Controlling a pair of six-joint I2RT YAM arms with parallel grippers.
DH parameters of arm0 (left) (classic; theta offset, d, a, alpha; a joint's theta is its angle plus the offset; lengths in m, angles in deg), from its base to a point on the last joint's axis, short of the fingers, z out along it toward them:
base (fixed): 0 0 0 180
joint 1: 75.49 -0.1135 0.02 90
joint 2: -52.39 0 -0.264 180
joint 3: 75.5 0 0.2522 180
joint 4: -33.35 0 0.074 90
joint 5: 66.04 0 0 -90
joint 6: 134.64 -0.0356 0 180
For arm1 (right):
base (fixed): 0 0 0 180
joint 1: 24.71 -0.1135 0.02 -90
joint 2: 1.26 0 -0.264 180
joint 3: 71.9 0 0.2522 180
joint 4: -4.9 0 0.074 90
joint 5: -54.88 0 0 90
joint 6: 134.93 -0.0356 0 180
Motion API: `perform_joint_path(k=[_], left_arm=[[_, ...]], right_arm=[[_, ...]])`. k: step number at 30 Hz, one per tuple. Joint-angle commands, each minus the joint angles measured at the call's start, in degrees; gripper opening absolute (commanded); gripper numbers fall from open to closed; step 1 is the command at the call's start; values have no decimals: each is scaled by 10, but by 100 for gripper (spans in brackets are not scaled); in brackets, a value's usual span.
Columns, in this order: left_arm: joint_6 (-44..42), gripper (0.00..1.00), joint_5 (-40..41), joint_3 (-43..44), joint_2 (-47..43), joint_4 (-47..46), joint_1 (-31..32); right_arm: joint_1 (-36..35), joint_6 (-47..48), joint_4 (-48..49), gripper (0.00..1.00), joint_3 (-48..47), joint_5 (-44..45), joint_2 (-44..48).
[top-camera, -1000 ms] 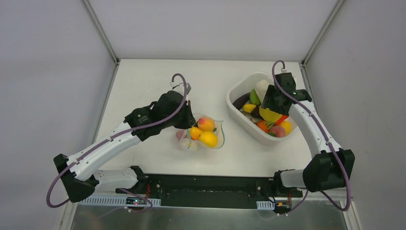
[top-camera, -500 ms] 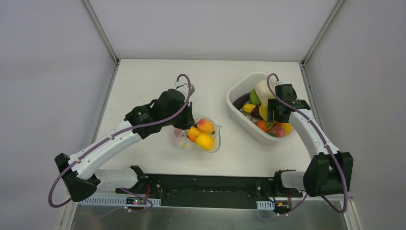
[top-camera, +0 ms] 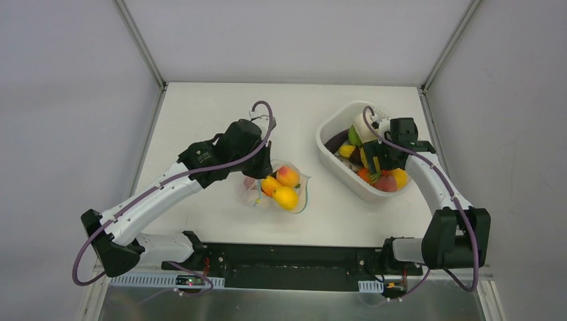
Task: Place the food in the zip-top bag and seal the zipper
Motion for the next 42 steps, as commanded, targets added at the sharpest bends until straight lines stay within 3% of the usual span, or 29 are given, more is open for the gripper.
perform_joint_path(k=[1, 4, 8, 12, 15, 19, 22, 25, 29, 34, 35, 39, 42], left_arm=[[-18, 0, -4, 38, 10, 21, -6], [-23, 0, -4, 56, 20, 33, -6], [-31, 0, -4, 79, 35, 52, -7], [-35, 0, -20, 92, 48, 58, -6], [-35, 0, -27, 97, 54, 57, -6], [-24, 0, -26, 86, 52, 43, -7], [-21, 0, -23, 81, 54, 39, -7], [-21, 0, -25, 87, 61, 47, -6], [-22, 0, -31, 90, 61, 48, -7], [-21, 0, -24, 81, 55, 46, -7], [-22, 0, -24, 81, 54, 48, -6], [-24, 0, -25, 72, 46, 49, -7], [-25, 0, -28, 67, 44, 49, -6]], right_arm=[[11, 42, -70, 88, -16, -135, -16], [13, 32, -95, 84, -34, -150, -44], [13, -10, -89, 84, -56, -67, -67], [12, -56, -78, 85, -65, -90, -53], [12, -118, -22, 88, -52, -35, -21], [12, -199, 46, 90, -27, 107, -12], [9, -220, 41, 87, -15, 110, -30], [-2, -235, 35, 74, -9, 137, -41], [-3, -270, 23, 56, -25, 100, -38], [-4, -287, -1, 42, -44, 42, -24], [-4, -298, -18, 43, -53, 38, -22], [-5, -325, -70, 66, -66, 38, -8], [-5, -384, -84, 70, -61, 93, -4]])
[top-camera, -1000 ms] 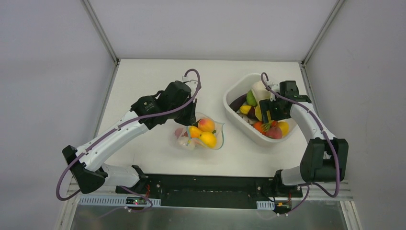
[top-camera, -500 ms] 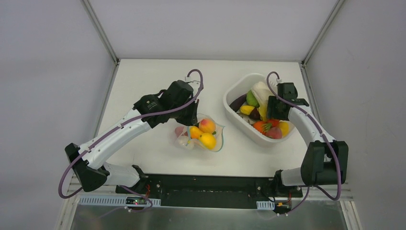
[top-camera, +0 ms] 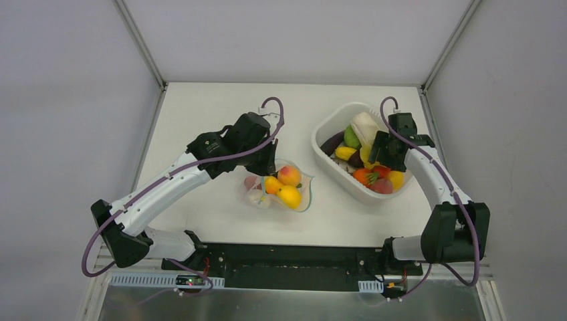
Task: Place the food in the zip-top bag and seal the zipper
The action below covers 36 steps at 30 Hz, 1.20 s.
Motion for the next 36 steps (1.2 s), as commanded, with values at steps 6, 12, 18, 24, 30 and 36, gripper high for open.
perform_joint_path(k=[6, 12, 18, 24, 30, 36], left_arm=[[-3, 0, -28, -20, -21, -12, -6], [-12, 0, -35, -25, -24, -8, -6], [-14, 0, -31, -35, -31, -13, -7], [-10, 0, -30, -33, -31, -16, -6], [-6, 0, -28, -30, -25, -23, -7], [-5, 0, -43, -9, -4, -26, -6]], right_arm=[[-2, -125, -50, 71, 8, 64, 20], [-4, -153, -29, 67, 28, 76, 6], [-7, -157, -24, 52, 22, 67, -9], [-14, -137, -61, 26, -21, 42, 27], [-14, -121, -100, 17, -48, 30, 88], [-14, -113, -135, 17, -78, 12, 134]])
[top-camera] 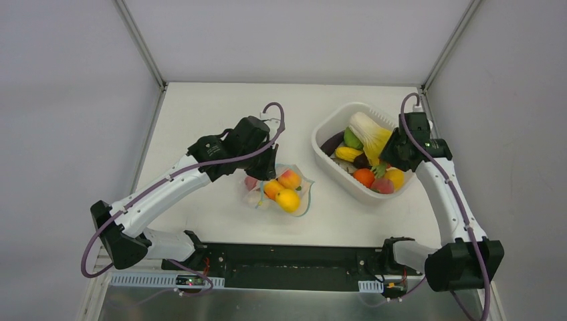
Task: Place the food in the zip-top bag and seal the zipper
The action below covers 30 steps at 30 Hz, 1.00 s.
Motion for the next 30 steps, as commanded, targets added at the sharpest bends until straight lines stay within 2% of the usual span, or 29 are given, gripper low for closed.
perform_joint_path(k=[1, 4, 10, 15, 18, 20, 26, 30], left_arm=[[-2, 0, -17, 26, 11, -18, -7], [0, 0, -22, 32, 17, -19, -6], [2, 0, -22, 26, 14, -18, -7], [3, 0, -22, 27, 13, -20, -6], [3, 0, -23, 28, 14, -22, -7], [4, 0, -24, 28, 13, -22, -7], [6, 0, -18, 28, 10, -23, -6], [9, 0, -16, 27, 6, -24, -7]], right_arm=[[-2, 12, -36, 17, -40, -24, 41], [-3, 9, -34, 17, -48, -42, 64], [-3, -13, -35, 17, -67, 22, 90], [-3, -9, -52, 18, -79, 27, 91], [-2, -11, -28, 18, -78, 28, 112], [-2, -2, 3, 18, -70, -35, 137], [-3, 4, 89, 10, -46, -362, 165], [-10, 7, 130, 9, -25, -480, 171]])
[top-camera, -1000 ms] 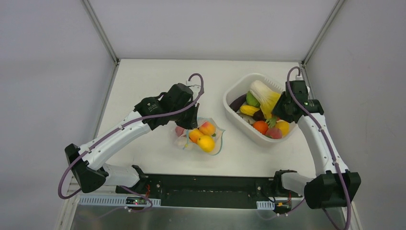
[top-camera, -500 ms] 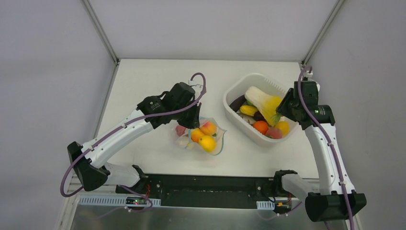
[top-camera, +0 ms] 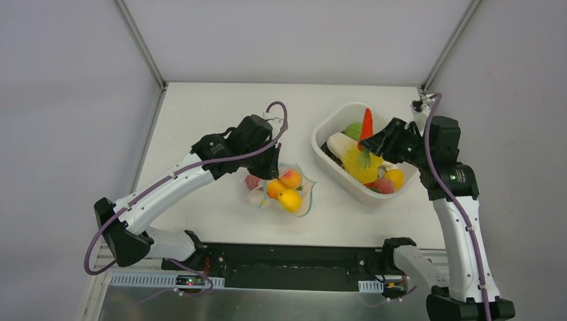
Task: Place the food in the zip-top bag and seal the zipper
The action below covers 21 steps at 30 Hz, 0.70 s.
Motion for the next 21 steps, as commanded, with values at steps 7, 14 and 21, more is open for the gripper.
perform_joint_path(k=[7, 14, 21], left_arm=[[13, 0, 7, 16, -20, -19, -6], [19, 0, 13, 14, -25, -25, -7], [32, 0, 32, 2, -35, -44, -8]], right_arm=[[-12, 19, 100, 8, 38, -273, 32], [-34, 33, 103, 6, 52, -360, 27], [-115, 54, 48, 8, 51, -336, -7]])
